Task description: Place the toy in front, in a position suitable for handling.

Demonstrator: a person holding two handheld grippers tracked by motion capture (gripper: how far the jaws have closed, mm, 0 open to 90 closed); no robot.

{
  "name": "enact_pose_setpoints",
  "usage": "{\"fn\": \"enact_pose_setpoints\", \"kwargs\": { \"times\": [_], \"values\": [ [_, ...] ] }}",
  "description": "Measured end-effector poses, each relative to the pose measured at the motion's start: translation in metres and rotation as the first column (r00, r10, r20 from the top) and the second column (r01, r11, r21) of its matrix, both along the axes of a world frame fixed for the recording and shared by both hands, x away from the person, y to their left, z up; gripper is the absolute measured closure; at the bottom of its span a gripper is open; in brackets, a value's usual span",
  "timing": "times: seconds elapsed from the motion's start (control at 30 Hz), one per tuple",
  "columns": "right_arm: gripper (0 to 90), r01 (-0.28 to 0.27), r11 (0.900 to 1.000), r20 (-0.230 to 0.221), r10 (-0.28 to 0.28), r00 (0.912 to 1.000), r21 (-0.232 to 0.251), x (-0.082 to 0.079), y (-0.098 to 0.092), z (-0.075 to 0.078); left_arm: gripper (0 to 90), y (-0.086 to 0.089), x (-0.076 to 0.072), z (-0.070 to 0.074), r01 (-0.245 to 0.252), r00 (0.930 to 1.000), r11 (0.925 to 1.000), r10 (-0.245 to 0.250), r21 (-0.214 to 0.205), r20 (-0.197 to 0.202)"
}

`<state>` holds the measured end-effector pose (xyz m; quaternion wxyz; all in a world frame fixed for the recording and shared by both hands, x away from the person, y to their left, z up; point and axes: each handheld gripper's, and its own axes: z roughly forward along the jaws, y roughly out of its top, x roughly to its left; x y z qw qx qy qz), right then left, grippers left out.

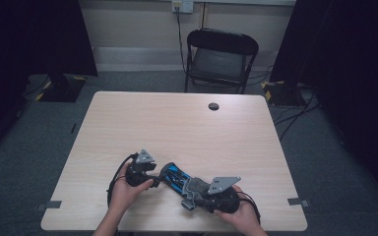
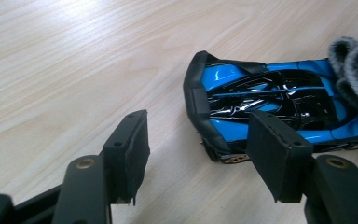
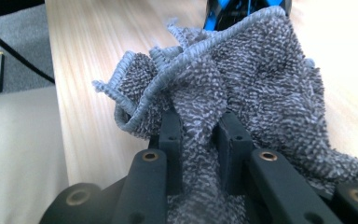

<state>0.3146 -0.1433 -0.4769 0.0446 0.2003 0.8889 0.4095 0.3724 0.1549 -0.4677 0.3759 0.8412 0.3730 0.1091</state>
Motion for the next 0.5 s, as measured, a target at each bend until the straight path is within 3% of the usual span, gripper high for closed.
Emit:
{"fn": "enact_pose_setpoints", "kwargs": {
  "times": [0.27,0.4,0.5],
  "values": [
    [75.0,0.006,0.9994,-0.005,-0.006,1.0,-0.035,-0.005,-0.011,-0.002,39.9,-0.001,-0.001,0.001,-0.008,1.0,1.0,0.008,0.003,0.002],
    [75.0,0.031,0.9991,0.004,-0.031,0.9995,-0.028,-0.004,-0.017,-0.001,38.2,-0.005,-0.002,0.002,0.023,0.9997,0.9997,-0.023,0.003,0.002],
    [74.9,0.041,0.9991,0.006,-0.041,0.9991,-0.004,-0.002,-0.022,0.005,37.3,-0.008,-0.002,0.003,0.021,0.9997,0.9995,-0.021,-0.023,0.008]
  ]
}}
